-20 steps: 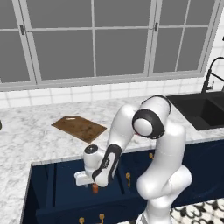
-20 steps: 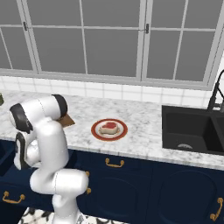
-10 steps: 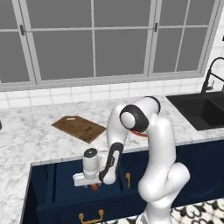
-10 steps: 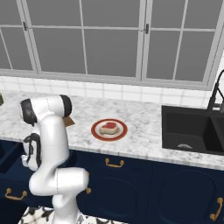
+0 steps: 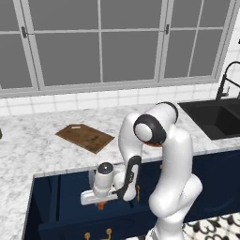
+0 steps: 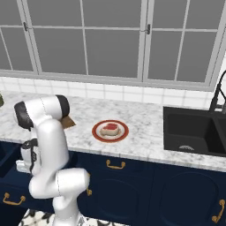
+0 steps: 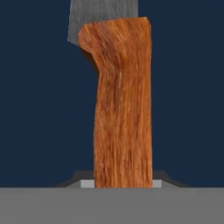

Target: Pick up the knife from the drawer and place it on the cutting board. Then place the meat from the plate to the cutting board.

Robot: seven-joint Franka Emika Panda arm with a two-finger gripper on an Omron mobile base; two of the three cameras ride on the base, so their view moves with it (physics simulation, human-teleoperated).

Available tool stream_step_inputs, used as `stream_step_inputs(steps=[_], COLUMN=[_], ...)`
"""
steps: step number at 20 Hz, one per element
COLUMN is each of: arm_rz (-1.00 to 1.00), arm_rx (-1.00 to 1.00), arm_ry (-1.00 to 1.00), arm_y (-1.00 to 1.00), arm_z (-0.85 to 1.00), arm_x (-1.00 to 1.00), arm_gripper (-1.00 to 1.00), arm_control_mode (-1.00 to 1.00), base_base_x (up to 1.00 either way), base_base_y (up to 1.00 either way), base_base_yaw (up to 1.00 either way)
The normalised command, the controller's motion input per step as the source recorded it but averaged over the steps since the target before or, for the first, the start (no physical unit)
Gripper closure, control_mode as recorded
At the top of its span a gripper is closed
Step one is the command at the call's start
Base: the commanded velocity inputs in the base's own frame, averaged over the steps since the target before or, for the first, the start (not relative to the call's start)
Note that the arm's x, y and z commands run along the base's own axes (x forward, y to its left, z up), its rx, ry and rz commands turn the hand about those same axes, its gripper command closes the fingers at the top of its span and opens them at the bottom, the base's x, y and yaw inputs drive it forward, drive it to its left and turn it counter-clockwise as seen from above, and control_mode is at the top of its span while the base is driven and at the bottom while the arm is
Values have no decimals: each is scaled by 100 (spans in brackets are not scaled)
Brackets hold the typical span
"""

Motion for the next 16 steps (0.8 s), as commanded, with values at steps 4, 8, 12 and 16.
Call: stream_step_inputs(steps=[4,8,12,16], arm_rz=[24,35,50,56], arm_rx=[19,8,0,-3], arm_ry=[8,19,25,31], arm_y=[-7,0,0,6], arm_z=[97,100,100,92], arm_x=[17,32,55,73], arm_gripper=[100,100,100,100], arm_control_mode=[-100,-100,-100,-100], base_base_x=[0,0,0,0], base_base_y=[0,0,0,0], base_base_yaw=[0,0,0,0])
